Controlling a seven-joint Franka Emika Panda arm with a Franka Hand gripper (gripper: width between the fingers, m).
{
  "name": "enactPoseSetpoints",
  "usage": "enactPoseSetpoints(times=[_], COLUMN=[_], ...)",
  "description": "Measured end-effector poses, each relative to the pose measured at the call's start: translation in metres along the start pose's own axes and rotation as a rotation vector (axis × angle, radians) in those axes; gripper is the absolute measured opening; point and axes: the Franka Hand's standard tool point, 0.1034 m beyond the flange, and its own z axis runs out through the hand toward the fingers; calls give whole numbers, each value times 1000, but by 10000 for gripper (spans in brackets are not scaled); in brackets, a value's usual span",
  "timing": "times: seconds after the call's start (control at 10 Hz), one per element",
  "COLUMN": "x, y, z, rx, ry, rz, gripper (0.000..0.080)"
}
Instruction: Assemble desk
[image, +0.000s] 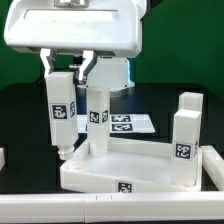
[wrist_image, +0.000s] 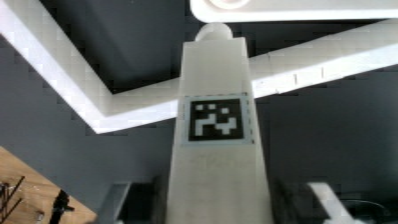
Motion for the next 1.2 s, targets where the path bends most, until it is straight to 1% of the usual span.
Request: enactPoseSetpoints(times=[0.1, 0.3, 0.5, 0.6, 0.9, 1.0, 1.2], x=[-6, -15, -19, -19, -21, -22, -28], y=[-9, -18, -16, -15, -14, -13, -11], z=[3, 6, 10, 10, 1, 1, 8], rx=[3, 6, -2, -2, 15, 12, 1], ry=[-7, -18, -26, -32, -88, -88, -92], rz=[-6, -9, -14, -13, 18, 19, 11], gripper=[288, 288, 288, 288, 288, 288, 288])
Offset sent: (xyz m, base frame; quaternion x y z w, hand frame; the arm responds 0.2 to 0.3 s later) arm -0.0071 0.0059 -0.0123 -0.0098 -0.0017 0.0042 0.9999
